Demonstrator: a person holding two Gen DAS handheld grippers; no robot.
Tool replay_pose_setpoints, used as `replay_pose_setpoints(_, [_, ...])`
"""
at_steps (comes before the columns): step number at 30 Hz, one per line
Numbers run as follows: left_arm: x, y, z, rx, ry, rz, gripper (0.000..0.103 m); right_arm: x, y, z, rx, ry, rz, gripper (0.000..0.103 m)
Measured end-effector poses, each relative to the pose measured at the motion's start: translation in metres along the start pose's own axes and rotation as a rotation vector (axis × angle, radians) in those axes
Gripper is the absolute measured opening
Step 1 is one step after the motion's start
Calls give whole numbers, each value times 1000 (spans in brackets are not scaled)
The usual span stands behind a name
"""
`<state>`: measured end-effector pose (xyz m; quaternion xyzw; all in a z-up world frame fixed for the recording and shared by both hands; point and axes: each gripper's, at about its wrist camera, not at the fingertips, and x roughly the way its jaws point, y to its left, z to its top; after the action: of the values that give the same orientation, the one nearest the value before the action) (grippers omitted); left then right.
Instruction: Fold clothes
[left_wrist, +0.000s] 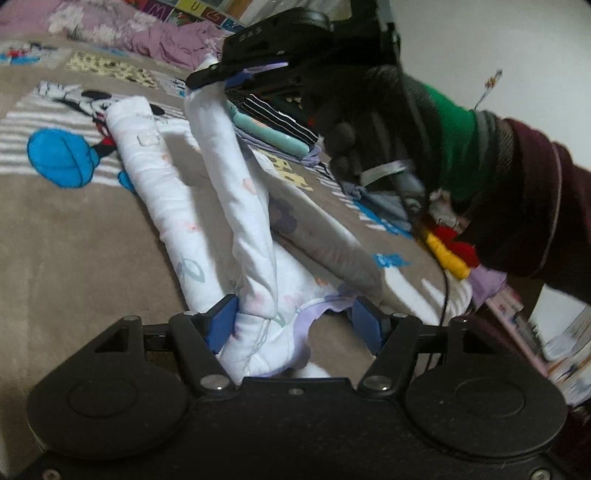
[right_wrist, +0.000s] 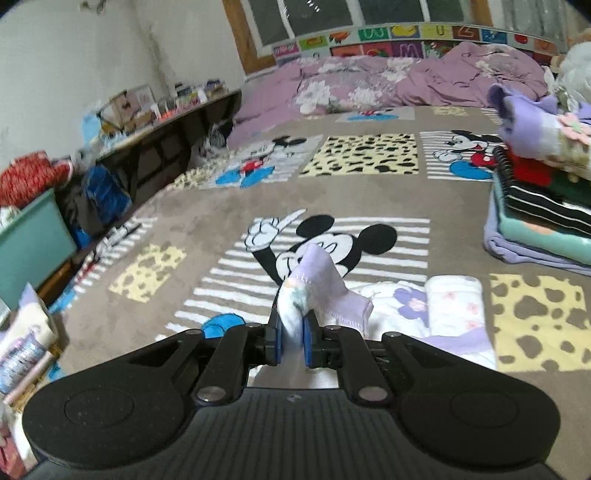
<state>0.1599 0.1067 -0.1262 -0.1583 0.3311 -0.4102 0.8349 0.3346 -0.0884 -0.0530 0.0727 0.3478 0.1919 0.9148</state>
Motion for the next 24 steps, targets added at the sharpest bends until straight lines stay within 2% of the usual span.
replay_pose_setpoints(7, [-2,6,2,-39,1,-33,73,36,7,0,-38,88,-64,15])
replay_pose_setpoints(9, [-3,7,3,-42,4,-36,73,42,8,-1,-41,100,-56,27])
replay_pose_setpoints(10, [-3,8,3,-45,4,-38,73,43,8,0,-44,93,-51,29])
replay_pose_setpoints(13, [-4,10,4,-59,4,-44,73,36,7,6,-46,45,-26,34])
replay_pose_setpoints(18, [-7,11,6,-74,5,-39,73,10,-8,12,-25,-14,7,35])
replay_pose_setpoints(21, [-8,9,7,-67,10,-26,73,-11,-11,0,-68,-19,29,35])
replay_pose_setpoints(24, [-6,6,7,-58,14,-17,77,-34,-4,-27,-134,-7,79,35])
